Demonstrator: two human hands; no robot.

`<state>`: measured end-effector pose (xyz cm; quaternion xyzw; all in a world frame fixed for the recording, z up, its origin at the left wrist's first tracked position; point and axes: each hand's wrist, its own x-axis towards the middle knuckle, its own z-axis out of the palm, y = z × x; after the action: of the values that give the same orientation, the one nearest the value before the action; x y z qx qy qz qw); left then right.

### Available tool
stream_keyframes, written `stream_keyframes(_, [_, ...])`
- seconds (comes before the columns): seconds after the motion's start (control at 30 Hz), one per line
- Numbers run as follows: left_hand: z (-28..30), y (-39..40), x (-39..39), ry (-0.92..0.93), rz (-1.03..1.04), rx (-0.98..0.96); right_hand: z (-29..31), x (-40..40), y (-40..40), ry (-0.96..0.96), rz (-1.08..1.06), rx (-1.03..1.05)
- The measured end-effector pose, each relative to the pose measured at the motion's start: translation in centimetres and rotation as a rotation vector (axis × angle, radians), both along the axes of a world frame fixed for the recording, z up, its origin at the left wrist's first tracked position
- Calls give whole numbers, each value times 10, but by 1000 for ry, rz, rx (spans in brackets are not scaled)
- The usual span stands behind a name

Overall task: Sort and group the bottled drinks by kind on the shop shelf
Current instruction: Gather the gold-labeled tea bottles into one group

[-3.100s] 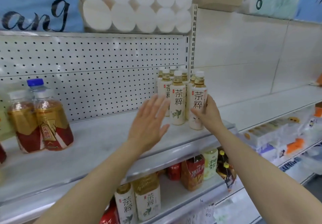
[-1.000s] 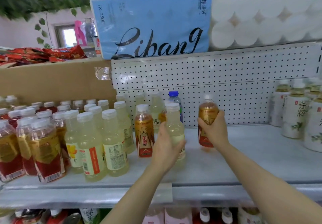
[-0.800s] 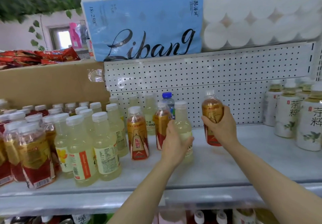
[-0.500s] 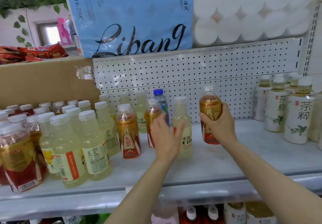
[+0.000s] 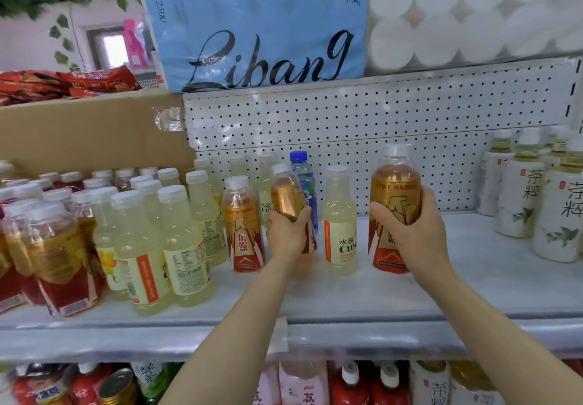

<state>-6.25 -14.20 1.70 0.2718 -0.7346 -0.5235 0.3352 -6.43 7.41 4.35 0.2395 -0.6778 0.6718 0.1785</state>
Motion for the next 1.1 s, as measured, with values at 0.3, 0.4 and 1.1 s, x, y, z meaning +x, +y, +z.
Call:
stream_keyframes(0.3, [20,25,107,361,-17,48,10,51,-19,14,145,-22])
stream_keyframes(0.4, [14,17,141,379,1,74,9,73,-37,-11,193,-40])
stream_keyframes(1.1, [-28,-153,401,338,138,-49,-31,297,-220,-63,382,-11])
